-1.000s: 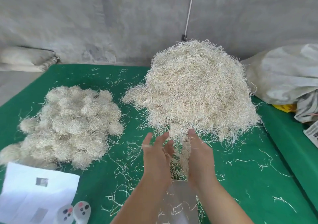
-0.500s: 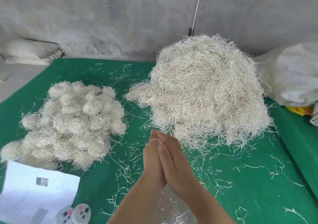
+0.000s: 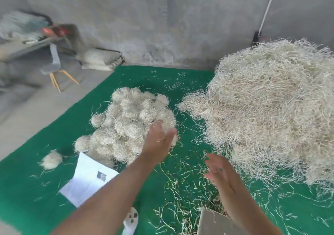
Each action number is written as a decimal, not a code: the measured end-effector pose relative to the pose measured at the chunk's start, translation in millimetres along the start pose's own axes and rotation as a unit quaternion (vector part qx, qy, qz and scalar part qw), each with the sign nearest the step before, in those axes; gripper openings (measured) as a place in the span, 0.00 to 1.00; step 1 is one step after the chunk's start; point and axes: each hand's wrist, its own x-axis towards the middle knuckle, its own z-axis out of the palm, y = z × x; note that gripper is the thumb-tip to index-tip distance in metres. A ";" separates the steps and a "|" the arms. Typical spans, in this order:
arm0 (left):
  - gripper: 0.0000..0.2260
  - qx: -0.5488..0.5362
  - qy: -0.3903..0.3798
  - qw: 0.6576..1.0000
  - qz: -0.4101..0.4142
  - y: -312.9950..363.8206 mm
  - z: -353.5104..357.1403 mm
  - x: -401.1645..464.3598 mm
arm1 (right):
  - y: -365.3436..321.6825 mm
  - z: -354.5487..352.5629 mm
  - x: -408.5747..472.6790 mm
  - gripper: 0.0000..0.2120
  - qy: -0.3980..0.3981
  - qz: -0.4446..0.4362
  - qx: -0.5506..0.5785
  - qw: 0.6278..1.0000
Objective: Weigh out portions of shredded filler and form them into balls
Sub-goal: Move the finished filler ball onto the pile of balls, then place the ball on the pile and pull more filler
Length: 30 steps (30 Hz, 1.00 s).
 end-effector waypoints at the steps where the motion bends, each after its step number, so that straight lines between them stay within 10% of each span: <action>1: 0.28 0.117 0.026 0.993 -0.008 -10.0 -20.9 23.9 | 4.1 -1.1 0.1 0.23 0.000 0.002 -0.003 1.000; 6: 0.49 0.245 -0.055 0.964 -0.091 -32.0 -80.4 87.7 | 20.5 -15.8 3.1 0.29 0.018 0.035 0.013 0.999; 11: 0.40 0.120 -0.106 0.984 -0.077 -19.3 -11.6 71.6 | 65.2 -64.5 8.8 0.19 0.113 0.121 0.003 0.986; 19: 0.29 -0.052 -0.244 0.964 0.090 62.4 155.5 -4.5 | 140.0 -205.3 40.4 0.45 0.333 0.282 -0.166 0.884; 25: 0.22 -0.114 -0.294 0.943 0.107 118.1 213.8 -34.9 | 188.7 -271.2 57.7 0.63 0.335 0.327 -0.024 0.883; 30: 0.14 -0.123 -0.342 0.928 0.078 121.1 230.6 -45.8 | 224.5 -280.3 65.6 0.33 0.240 0.424 -0.058 0.871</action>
